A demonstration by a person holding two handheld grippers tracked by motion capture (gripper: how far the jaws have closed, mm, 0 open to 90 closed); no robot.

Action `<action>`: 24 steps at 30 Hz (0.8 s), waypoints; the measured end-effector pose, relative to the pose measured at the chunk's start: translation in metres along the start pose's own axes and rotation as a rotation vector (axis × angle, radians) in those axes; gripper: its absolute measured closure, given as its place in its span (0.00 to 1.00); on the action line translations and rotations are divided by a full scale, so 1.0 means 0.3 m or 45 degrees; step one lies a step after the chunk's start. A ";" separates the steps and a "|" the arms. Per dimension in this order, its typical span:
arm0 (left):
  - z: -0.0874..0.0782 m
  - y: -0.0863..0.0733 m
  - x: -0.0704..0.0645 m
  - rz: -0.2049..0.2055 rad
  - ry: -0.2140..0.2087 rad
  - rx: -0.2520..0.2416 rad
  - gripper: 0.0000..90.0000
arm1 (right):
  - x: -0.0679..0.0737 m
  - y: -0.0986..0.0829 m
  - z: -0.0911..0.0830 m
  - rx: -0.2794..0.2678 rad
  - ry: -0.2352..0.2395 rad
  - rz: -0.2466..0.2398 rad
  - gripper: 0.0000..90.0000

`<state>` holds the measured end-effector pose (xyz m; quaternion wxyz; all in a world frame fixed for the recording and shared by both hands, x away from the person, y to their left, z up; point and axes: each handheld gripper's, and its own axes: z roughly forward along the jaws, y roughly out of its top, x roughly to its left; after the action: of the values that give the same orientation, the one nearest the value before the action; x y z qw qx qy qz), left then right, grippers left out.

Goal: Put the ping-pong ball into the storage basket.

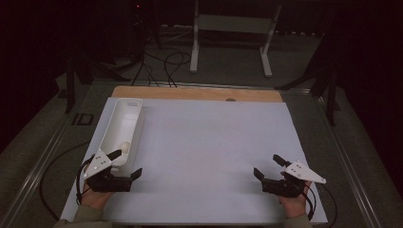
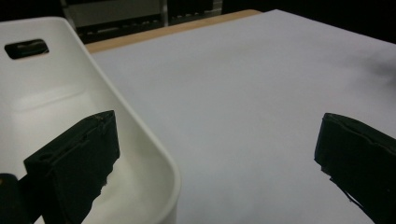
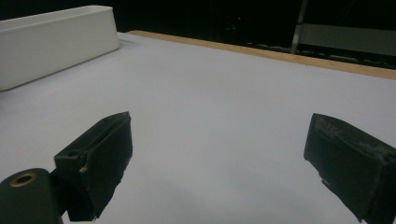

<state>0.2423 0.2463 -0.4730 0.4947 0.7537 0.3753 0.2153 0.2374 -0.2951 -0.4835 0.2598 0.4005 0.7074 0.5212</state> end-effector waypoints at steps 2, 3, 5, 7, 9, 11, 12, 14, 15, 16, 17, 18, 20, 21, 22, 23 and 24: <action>0.000 0.000 0.000 0.000 0.000 0.000 0.01 | 0.000 0.000 -0.002 -0.001 0.003 -0.002 0.08; -0.012 -0.015 0.002 -0.006 0.005 -0.009 0.01 | 0.000 0.000 -0.002 -0.001 0.003 -0.002 0.08; -0.018 -0.025 0.005 -0.013 0.005 -0.019 0.01 | 0.002 -0.004 -0.003 0.001 0.006 -0.002 0.08; -0.022 -0.036 0.008 -0.011 0.008 -0.025 0.01 | 0.002 -0.006 -0.002 0.005 0.009 -0.007 0.08; -0.023 -0.043 0.010 -0.012 0.005 -0.028 0.01 | 0.001 -0.008 0.000 0.004 0.014 -0.008 0.08; -0.022 -0.049 0.012 -0.009 0.005 -0.032 0.00 | 0.001 -0.008 0.000 0.003 0.017 -0.007 0.08; -0.022 -0.050 0.012 -0.006 0.004 -0.036 0.00 | 0.001 -0.008 0.001 0.004 0.016 -0.011 0.08; -0.020 -0.052 0.012 -0.003 0.002 -0.047 0.00 | 0.001 -0.010 0.003 0.004 0.015 -0.015 0.08; -0.019 -0.053 0.012 -0.002 0.004 -0.053 0.00 | 0.002 -0.010 0.004 0.002 0.019 -0.014 0.08; -0.018 -0.055 0.013 -0.004 0.005 -0.059 0.00 | 0.002 -0.011 0.005 0.002 0.020 -0.014 0.08; -0.016 -0.056 0.013 -0.003 0.010 -0.060 0.00 | 0.002 -0.012 0.007 0.005 0.025 -0.021 0.08; -0.014 -0.057 0.015 -0.003 0.011 -0.060 0.00 | 0.003 -0.012 0.007 0.004 0.029 -0.026 0.08; -0.013 -0.059 0.016 -0.003 0.017 -0.061 0.00 | 0.005 -0.012 0.009 -0.003 0.038 -0.038 0.08; -0.013 -0.059 0.016 -0.003 0.019 -0.065 0.00 | 0.005 -0.013 0.010 -0.002 0.041 -0.038 0.08; -0.013 -0.059 0.016 -0.001 0.024 -0.069 0.00 | 0.004 -0.015 0.012 -0.001 0.042 -0.038 0.08; -0.012 -0.060 0.016 -0.001 0.029 -0.073 0.00 | 0.003 -0.016 0.014 0.003 0.042 -0.039 0.08; -0.011 -0.061 0.018 -0.001 0.033 -0.075 0.00 | 0.002 -0.018 0.016 0.005 0.041 -0.040 0.08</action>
<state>0.2369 0.2565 -0.4886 0.5120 0.7357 0.3754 0.2359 0.2392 -0.2927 -0.4901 0.2560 0.3813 0.7187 0.5221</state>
